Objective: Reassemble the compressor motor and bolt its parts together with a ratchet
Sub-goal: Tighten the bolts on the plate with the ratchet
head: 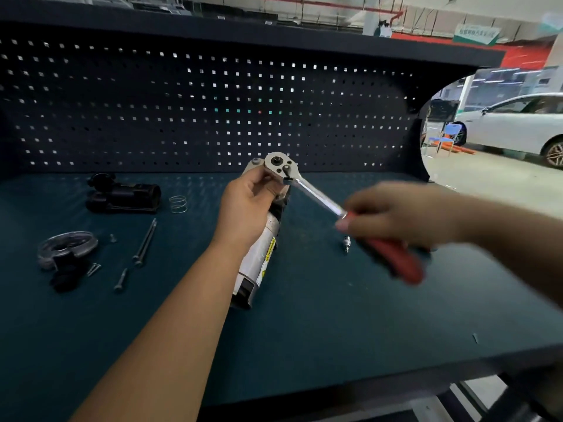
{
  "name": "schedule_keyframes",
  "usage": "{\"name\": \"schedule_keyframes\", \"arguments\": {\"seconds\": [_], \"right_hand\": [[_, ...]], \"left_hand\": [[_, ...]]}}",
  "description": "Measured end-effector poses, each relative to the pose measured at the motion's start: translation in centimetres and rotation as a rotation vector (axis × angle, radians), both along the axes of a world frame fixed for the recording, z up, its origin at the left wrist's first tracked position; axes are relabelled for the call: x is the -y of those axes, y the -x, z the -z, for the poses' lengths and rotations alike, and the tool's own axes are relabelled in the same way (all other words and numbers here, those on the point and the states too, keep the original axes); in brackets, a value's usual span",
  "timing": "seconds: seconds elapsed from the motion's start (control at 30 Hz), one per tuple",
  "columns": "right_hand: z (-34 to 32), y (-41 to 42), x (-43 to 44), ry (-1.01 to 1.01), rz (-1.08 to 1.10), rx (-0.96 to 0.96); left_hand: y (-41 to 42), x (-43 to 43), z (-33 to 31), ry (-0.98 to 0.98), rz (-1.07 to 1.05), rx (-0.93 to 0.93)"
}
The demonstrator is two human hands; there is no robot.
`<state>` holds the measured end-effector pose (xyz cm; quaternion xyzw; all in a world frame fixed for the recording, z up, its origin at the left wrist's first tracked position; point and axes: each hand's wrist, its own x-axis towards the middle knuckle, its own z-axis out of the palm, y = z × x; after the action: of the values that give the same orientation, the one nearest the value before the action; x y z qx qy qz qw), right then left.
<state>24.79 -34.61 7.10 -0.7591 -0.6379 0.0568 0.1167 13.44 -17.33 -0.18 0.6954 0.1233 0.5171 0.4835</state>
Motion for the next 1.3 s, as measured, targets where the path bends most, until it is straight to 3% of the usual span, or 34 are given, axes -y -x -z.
{"name": "schedule_keyframes", "arguments": {"seconds": [0.23,0.37,0.47,0.57,0.7,0.83,0.97,1.07,1.17,1.3], "right_hand": [[7.7,7.4,-2.3,-0.412,0.049,-0.510],[9.1,9.8,-3.8,-0.445,0.082,-0.715],[8.9,9.0,-3.5,-0.358,0.078,-0.779],[6.7,5.1,-1.1,-0.228,0.129,-0.606],[0.3,-1.4,1.7,-0.046,0.267,-0.225],[-5.4,-5.1,-0.7,-0.139,0.213,0.090],[-7.5,-5.5,-2.9,-0.062,0.172,0.320],[-5.7,-5.1,-1.5,0.079,0.178,0.195],[-1.9,-2.6,0.1,0.220,0.121,-0.150],[3.0,2.6,0.3,0.091,0.037,-0.641]], "left_hand": [[-0.1,0.4,-0.1,0.070,0.020,0.032],[-0.3,0.7,-0.1,0.052,0.022,0.084],[-0.1,0.7,-0.1,0.040,0.026,0.075],[0.1,0.2,0.0,-0.002,-0.009,0.001],[-0.1,0.1,0.0,-0.036,0.003,-0.001],[-0.2,0.0,0.0,-0.002,0.049,0.023],[-0.2,0.0,0.1,-0.012,0.035,0.023],[0.0,0.0,0.0,-0.011,0.043,0.025],[0.0,-0.2,0.1,-0.038,-0.010,-0.024],[-0.1,-0.3,0.2,0.002,-0.013,-0.030]]}}
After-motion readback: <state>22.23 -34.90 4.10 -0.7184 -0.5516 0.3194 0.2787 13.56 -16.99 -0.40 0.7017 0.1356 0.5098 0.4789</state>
